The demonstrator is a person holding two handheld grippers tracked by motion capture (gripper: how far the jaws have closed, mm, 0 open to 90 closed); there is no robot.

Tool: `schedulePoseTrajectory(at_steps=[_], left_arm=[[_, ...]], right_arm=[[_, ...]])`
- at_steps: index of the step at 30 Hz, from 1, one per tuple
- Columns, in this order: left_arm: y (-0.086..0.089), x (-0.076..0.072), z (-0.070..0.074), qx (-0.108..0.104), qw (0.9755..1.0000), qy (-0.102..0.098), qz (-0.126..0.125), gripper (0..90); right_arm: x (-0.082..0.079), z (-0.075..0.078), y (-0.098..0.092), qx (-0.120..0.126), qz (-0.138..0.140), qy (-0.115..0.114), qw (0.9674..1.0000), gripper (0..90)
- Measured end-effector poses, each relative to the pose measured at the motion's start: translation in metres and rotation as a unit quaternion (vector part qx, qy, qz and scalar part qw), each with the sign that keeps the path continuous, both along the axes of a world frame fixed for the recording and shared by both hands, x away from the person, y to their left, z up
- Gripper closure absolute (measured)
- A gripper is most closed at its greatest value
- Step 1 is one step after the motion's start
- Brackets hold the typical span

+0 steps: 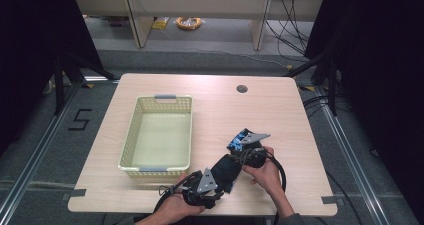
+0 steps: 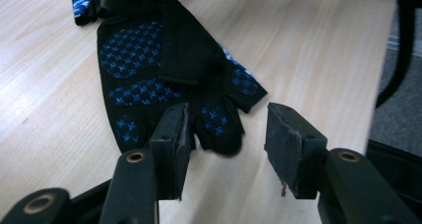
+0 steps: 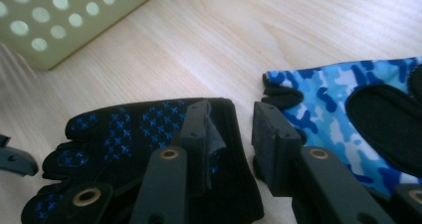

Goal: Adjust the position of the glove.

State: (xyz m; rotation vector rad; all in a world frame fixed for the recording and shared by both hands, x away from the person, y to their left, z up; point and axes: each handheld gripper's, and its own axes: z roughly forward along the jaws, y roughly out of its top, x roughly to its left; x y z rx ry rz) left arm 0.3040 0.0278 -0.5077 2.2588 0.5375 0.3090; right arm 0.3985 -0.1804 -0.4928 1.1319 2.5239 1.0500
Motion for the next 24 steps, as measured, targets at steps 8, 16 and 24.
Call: schedulePoseTrajectory(at_steps=[8, 16, 24], left_arm=[[-0.001, 0.003, -0.006, 0.020, 0.9997, -0.012, -0.004, 76.2], [0.003, 0.004, -0.007, 0.020, 0.9997, -0.015, -0.006, 83.9], [0.019, 0.004, 0.000, 0.017, 0.9996, -0.022, 0.003, 85.5]], right_arm=[[0.005, -0.008, 0.002, -0.008, 0.011, 0.011, 0.9999, 75.0], [0.004, -0.009, -0.001, 0.020, -0.004, 0.027, 0.9994, 87.1], [-0.012, 0.003, -0.009, 0.068, -0.018, 0.035, 0.9969, 88.0]])
